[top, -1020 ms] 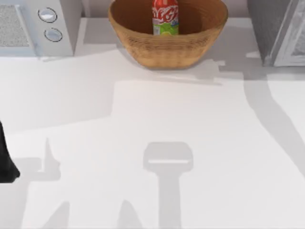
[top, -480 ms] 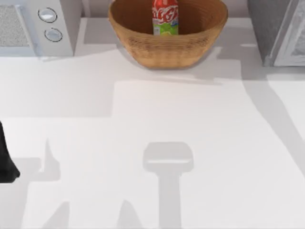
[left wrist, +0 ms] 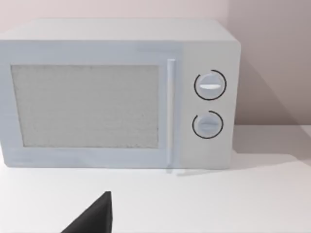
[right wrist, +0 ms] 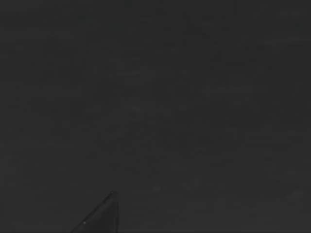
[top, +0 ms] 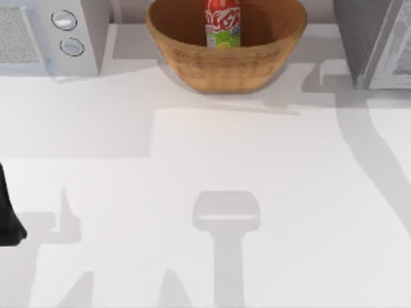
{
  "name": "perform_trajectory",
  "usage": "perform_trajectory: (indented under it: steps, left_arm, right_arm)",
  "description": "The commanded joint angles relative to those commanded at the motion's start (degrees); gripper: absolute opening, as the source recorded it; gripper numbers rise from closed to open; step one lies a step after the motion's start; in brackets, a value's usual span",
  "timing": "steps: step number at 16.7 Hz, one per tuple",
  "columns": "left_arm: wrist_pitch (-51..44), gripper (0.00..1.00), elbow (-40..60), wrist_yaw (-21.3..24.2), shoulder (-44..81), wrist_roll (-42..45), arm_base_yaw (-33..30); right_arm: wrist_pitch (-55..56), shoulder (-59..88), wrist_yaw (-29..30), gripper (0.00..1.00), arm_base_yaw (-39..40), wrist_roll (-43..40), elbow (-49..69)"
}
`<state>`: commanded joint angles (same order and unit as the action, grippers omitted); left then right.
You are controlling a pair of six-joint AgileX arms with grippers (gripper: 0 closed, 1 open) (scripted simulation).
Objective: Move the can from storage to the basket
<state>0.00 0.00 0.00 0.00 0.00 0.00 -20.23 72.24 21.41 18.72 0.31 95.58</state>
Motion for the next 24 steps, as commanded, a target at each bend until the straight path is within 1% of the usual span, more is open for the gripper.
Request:
perform_trajectory:
  steps: [3, 7, 14, 17, 20, 24]
  left_arm:
    - [0.0, 1.0, 0.0, 0.0, 0.0, 0.0, 0.0]
    - [0.0, 1.0, 0.0, 0.0, 0.0, 0.0, 0.0]
    - [0.0, 1.0, 0.0, 0.0, 0.0, 0.0, 0.0]
    - [0.0, 1.0, 0.0, 0.0, 0.0, 0.0, 0.0]
    - [0.0, 1.0, 0.0, 0.0, 0.0, 0.0, 0.0]
    - [0.0, 1.0, 0.0, 0.0, 0.0, 0.0, 0.0]
  right_arm:
    - [2.6, -9.6, -1.7, 1.0, -1.3, -0.1, -11.3]
    - [6.0, -25.4, -4.9, 1.0, -3.8, -0.2, -31.1]
    - [13.3, -53.8, -13.6, 1.0, -11.0, -0.3, -69.8]
    - [16.5, -63.2, -17.4, 1.0, -14.6, -0.3, -83.4]
    - [19.1, -69.5, -20.2, 1.0, -17.5, -0.3, -92.3]
    - [20.2, -72.2, -21.4, 1.0, -18.7, -0.3, -95.6]
